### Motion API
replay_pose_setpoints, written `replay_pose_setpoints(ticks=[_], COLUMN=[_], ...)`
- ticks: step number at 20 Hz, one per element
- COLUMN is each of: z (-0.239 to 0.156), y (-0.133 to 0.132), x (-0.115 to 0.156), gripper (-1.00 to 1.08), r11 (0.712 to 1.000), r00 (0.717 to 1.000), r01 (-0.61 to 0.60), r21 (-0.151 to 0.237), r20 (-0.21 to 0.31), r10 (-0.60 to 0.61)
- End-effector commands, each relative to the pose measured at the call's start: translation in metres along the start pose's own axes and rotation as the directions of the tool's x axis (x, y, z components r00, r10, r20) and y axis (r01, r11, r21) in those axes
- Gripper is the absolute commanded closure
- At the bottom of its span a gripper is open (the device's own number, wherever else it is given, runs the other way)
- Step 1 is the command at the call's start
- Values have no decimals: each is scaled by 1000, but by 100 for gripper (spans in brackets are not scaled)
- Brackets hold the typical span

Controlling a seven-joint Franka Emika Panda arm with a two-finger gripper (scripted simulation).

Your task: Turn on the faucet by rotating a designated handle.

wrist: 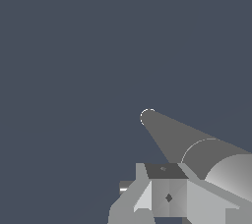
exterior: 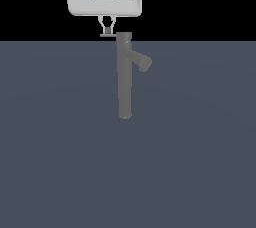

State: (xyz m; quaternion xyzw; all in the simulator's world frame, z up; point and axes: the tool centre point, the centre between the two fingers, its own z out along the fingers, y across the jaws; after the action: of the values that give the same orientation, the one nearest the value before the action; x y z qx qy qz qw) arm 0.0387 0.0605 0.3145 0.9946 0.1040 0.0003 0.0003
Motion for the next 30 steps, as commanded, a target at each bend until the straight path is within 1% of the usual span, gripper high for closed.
replay_pose_setpoints(ticks=[1, 7, 15, 30], z=[6, 13, 14, 14], y=[-1, -2, -2, -13], x=[11, 26, 28, -14], gripper=[108, 108, 108, 108], r11=[1000, 1000, 1000, 1000], r00=[1000, 1000, 1000, 1000], r01=[7, 15, 16, 16], r21=[0, 1, 1, 1], r20=[0, 0, 0, 0], r10=[-7, -15, -16, -16])
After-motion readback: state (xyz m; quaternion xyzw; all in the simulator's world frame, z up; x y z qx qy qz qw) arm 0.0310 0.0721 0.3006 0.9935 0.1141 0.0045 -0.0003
